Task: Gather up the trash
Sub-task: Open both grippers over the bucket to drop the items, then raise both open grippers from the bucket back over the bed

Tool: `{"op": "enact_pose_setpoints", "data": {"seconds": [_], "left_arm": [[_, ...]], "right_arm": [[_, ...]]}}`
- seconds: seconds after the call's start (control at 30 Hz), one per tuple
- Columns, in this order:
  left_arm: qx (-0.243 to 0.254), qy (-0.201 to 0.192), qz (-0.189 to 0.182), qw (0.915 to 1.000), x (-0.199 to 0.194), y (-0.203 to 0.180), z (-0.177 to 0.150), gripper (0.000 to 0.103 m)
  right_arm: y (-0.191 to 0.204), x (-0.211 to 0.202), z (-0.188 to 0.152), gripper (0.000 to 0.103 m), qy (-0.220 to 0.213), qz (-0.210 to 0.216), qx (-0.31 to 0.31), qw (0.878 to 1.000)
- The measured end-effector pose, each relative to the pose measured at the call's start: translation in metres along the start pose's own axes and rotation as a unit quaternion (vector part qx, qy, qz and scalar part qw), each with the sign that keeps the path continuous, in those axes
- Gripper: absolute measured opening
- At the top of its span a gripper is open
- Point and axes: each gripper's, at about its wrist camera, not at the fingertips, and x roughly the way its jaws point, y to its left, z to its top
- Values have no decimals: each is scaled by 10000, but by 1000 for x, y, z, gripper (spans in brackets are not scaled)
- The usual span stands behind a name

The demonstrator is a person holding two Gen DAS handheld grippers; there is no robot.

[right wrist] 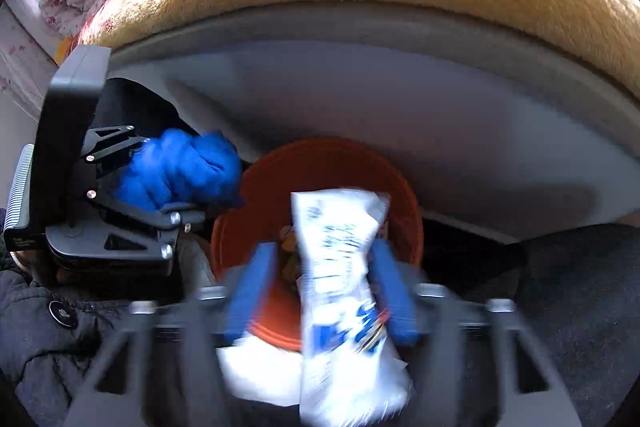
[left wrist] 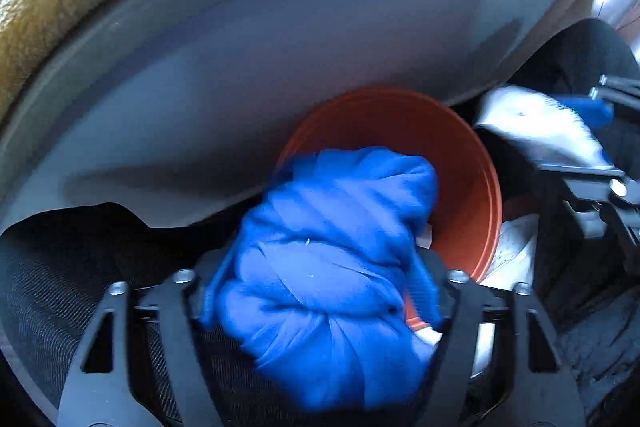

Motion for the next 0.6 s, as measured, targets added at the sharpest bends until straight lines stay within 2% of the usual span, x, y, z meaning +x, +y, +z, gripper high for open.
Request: {"op": "enact_pose_setpoints", "data": {"seconds": [0.1,0.23,0.33,0.4,0.47,0.53,0.6], "left_arm": [[-4,15,39,10000,0,-1,-4,79],[-51,20,61,10000,0,1,-6,81],[-78,-98,118,9999,-7,1,-7,81],[-130,-376,122,9991,-28,0,-8,81],[-217,-860,-5,9961,-62,6,-7,81],[-212,-1467,-41,9889,-101,15,-3,81],[-260,-1998,63,9795,-135,22,4,92]], "right_arm": [[-1,1,2,64,25,16,4,10000],[-6,-2,2,64,-16,25,100,9999],[-10,-15,1,64,-205,8,134,9997],[-12,-31,3,65,-442,-26,119,9989],[-12,-54,7,76,-809,-56,137,9966],[-15,-82,15,87,-1340,-157,177,9907],[-18,-107,25,98,-1888,-330,228,9812]]}}
